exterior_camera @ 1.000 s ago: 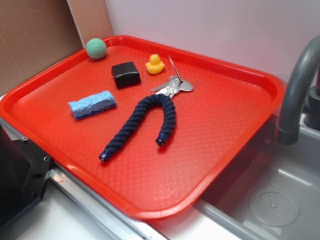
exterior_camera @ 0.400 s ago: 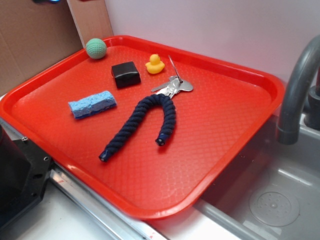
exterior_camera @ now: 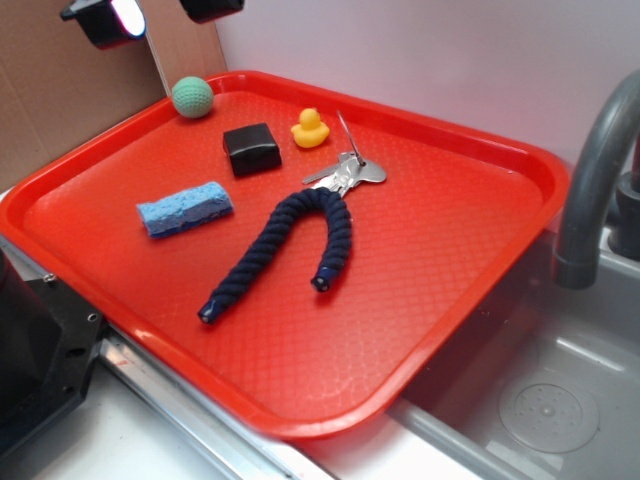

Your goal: Grab the silver keys.

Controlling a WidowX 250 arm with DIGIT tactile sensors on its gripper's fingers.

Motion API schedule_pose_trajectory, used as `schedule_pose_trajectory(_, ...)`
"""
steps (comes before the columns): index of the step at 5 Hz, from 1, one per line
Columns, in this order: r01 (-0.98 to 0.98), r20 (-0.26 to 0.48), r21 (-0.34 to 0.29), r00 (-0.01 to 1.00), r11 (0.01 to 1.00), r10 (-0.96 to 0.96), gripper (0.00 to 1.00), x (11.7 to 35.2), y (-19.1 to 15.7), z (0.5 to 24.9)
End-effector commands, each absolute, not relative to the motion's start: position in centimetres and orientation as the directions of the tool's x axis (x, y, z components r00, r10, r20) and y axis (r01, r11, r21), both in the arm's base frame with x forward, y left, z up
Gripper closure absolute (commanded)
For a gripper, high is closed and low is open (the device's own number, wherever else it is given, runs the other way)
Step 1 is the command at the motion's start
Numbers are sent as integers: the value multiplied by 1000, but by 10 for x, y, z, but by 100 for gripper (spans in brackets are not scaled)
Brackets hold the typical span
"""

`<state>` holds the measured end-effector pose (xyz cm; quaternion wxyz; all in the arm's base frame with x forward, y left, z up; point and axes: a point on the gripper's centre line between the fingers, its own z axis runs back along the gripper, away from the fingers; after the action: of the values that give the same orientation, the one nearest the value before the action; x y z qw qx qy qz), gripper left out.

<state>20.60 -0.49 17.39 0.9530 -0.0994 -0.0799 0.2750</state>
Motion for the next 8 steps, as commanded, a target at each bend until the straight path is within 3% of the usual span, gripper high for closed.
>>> schedule_pose_trajectory(1,-512,114,-243,828,824,549,0,208,1,178)
schedule_pose_trajectory(2,-504,132,-173,840,846,527,0,243,2,128)
schedule_pose_trajectory(3,-486,146,-194,844,852,515,0,262,-11,87)
schedule_pose_trajectory(5,-462,110,-201,866,864,489,0,292,-24,65)
schedule_pose_trajectory(7,-431,101,-257,878,865,468,0,309,-35,74)
schedule_pose_trajectory(8,-430,98,-217,884,876,458,0,314,-40,61)
